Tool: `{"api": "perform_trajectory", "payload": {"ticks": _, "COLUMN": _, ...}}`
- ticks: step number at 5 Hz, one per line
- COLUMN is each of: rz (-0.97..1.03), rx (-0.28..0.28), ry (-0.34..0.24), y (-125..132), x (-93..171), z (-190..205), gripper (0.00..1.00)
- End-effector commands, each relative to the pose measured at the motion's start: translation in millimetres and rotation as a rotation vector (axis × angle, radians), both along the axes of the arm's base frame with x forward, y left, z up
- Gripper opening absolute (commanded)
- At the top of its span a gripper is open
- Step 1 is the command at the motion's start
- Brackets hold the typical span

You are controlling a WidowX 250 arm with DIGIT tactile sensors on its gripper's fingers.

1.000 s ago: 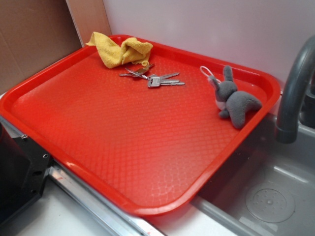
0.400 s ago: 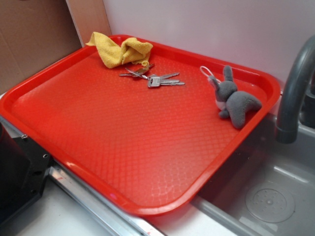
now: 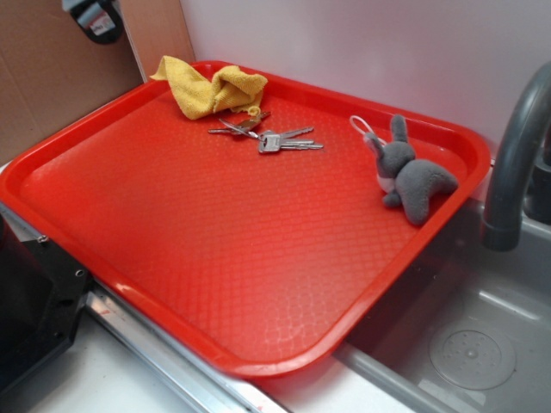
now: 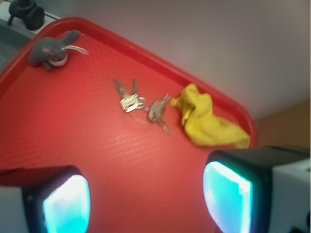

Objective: Grab the silver keys.

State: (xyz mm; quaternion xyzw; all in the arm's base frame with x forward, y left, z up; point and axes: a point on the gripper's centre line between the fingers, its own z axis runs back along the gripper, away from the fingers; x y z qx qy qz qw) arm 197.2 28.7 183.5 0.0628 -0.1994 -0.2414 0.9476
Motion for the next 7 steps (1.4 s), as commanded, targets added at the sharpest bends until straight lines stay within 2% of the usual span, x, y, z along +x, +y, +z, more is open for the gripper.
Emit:
{"api": "perform_trajectory", "payload": {"ticks": 1, "rz": 0.012, "rx": 0.006, "ry": -0.028, "y": 2, "x": 7, "z": 9, "gripper": 1.00}}
{"api": "perform_trajectory", "payload": {"ticks": 2, "rz": 0.012, "rx": 0.006, "ry": -0.028, "y": 2, "x": 7, "z": 9, "gripper": 1.00}}
{"api": "perform_trajectory", "payload": {"ticks": 3, "rz": -0.128, "rx": 0.077, "ry": -0.001, "y": -17, "x": 30, "z": -41, "gripper": 1.00}}
{"api": "perform_trajectory", "payload": {"ticks": 4, "rz": -0.183, "rx": 0.132, "ry": 0.043, "y": -23, "x": 44, "z": -75, "gripper": 1.00}}
{"api": "perform_trajectory", "payload": {"ticks": 6, "rz": -0.177, "rx": 0.228, "ry": 0.123, "y": -12, "x": 72, "z": -122, "gripper": 1.00}}
{"api": "perform_trajectory", "payload": {"ticks": 7, "rz": -0.207, "rx": 0.214, "ry": 0.154, "y": -15, "x": 82, "z": -135, "gripper": 1.00}}
